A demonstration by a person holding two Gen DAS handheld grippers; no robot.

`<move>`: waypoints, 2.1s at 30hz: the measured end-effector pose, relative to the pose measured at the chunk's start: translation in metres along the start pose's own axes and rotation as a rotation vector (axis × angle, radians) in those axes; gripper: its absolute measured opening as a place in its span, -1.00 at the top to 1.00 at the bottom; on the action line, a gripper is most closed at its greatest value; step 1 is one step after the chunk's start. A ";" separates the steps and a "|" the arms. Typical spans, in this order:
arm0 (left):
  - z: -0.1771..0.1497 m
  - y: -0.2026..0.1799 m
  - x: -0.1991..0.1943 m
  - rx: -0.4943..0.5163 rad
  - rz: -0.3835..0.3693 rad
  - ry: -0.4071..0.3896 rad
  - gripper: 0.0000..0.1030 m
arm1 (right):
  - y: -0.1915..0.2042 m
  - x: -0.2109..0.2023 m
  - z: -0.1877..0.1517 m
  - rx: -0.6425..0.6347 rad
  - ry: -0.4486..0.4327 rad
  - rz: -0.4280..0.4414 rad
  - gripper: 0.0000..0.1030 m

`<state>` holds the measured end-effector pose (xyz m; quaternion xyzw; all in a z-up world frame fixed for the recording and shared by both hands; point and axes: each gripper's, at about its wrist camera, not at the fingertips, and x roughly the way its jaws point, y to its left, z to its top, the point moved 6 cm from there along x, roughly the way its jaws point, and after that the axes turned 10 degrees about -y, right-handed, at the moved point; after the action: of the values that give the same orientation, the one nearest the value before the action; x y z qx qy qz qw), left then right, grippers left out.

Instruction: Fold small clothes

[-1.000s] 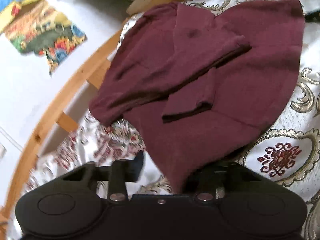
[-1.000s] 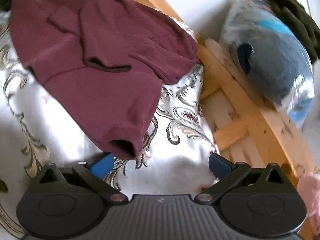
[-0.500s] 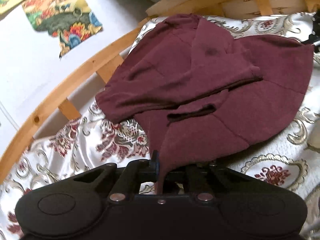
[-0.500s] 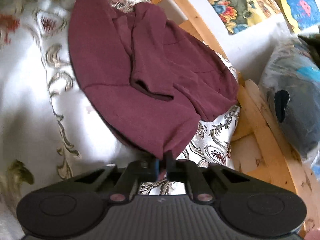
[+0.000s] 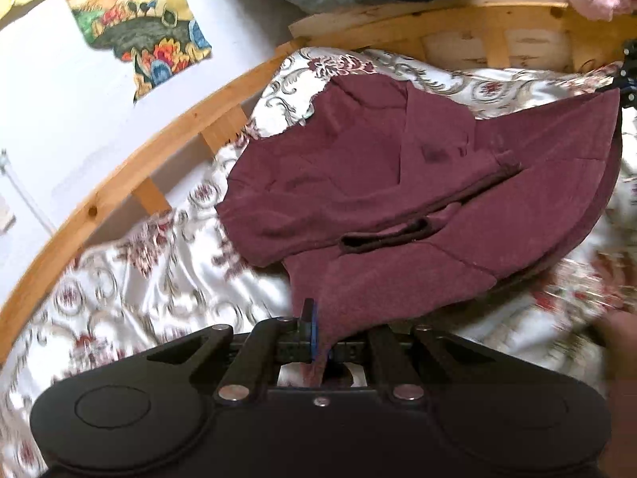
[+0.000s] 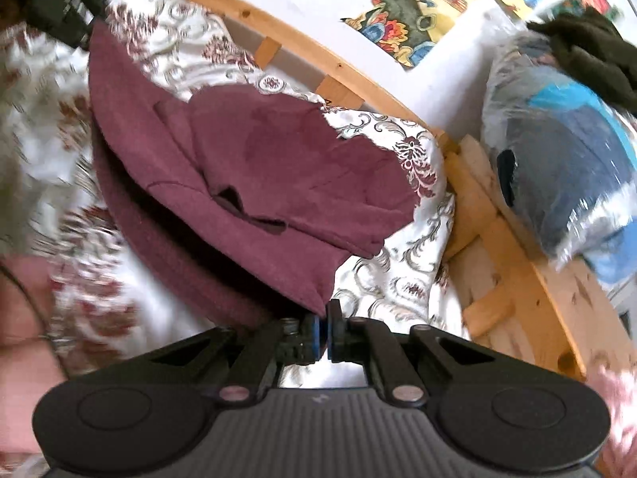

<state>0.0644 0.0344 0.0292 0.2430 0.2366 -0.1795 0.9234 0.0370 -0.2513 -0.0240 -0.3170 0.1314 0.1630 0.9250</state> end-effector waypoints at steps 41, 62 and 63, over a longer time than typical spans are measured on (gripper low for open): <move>0.018 0.144 0.226 -0.895 0.048 -0.018 0.82 | -0.134 0.274 0.045 0.475 0.018 -0.110 0.91; 0.016 0.158 0.215 -0.720 0.025 -0.069 -0.91 | -0.090 0.227 0.020 0.239 -0.049 -0.114 -1.00; 0.015 0.157 0.214 -0.714 0.020 -0.075 -0.91 | -0.087 0.230 0.022 0.216 -0.047 -0.103 -1.00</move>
<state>0.3162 0.1079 -0.0145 -0.0994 0.2479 -0.0853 0.9599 0.2837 -0.2521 -0.0391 -0.2177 0.1102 0.1077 0.9638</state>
